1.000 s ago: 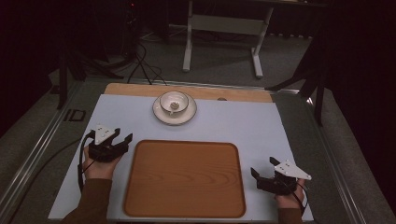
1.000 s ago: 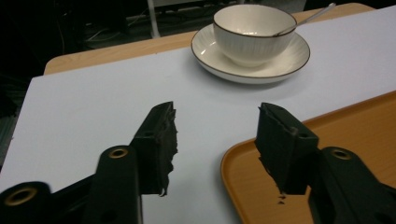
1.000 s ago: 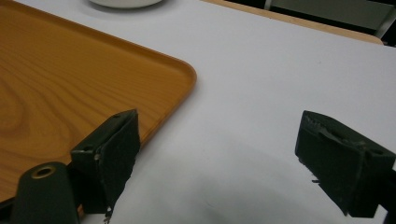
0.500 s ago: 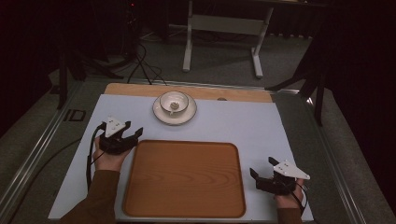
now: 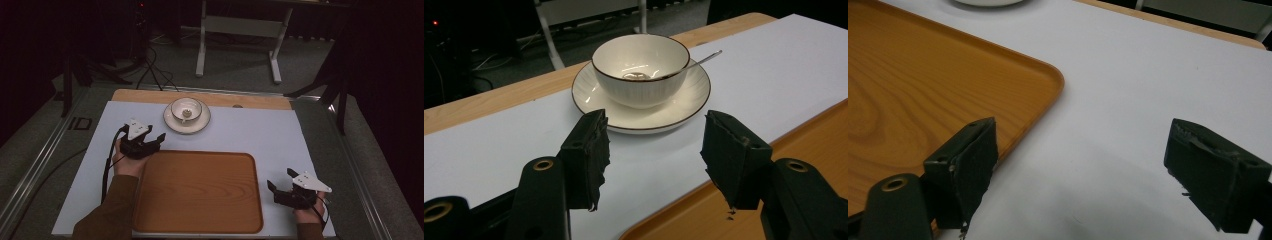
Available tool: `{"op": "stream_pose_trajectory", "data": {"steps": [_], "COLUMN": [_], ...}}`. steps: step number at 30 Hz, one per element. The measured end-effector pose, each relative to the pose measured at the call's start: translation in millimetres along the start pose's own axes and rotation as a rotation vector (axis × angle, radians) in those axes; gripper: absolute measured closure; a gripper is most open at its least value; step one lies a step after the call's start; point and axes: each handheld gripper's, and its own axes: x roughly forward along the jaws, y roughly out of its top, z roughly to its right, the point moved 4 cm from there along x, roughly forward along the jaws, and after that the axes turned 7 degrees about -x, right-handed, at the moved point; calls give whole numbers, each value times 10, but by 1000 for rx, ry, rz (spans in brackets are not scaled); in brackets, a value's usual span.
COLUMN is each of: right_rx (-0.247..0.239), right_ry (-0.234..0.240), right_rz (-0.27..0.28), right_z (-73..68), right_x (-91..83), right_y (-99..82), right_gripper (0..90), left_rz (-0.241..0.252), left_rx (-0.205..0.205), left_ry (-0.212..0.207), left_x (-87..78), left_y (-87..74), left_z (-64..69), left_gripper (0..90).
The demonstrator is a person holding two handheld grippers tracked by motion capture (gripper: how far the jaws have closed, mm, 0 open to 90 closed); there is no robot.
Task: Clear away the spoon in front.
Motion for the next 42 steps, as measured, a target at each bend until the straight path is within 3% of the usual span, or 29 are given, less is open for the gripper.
{"op": "stream_pose_trajectory", "data": {"steps": [10,16,25,29,42], "right_rx": [1,-3,-1,-3,-4], "right_ry": [0,1,2,1,2], "right_rz": [-4,-7,-3,-4,-2], "right_z": [-2,-16,-10,-9,-8], "right_x": [0,7,-9,-9,-18], "right_y": [-6,-11,-15,-15,-17], "right_gripper": [138,138,138,138,138], "left_rz": [1,-7,-19,-25,-46], "left_rx": [18,26,79,75,110], "left_ry": [-27,-55,-58,-73,-68], "left_x": [105,253,412,472,665], "left_y": [76,127,168,168,205], "left_z": [54,150,199,216,267], "left_gripper": [471,512,606,614,623]}}
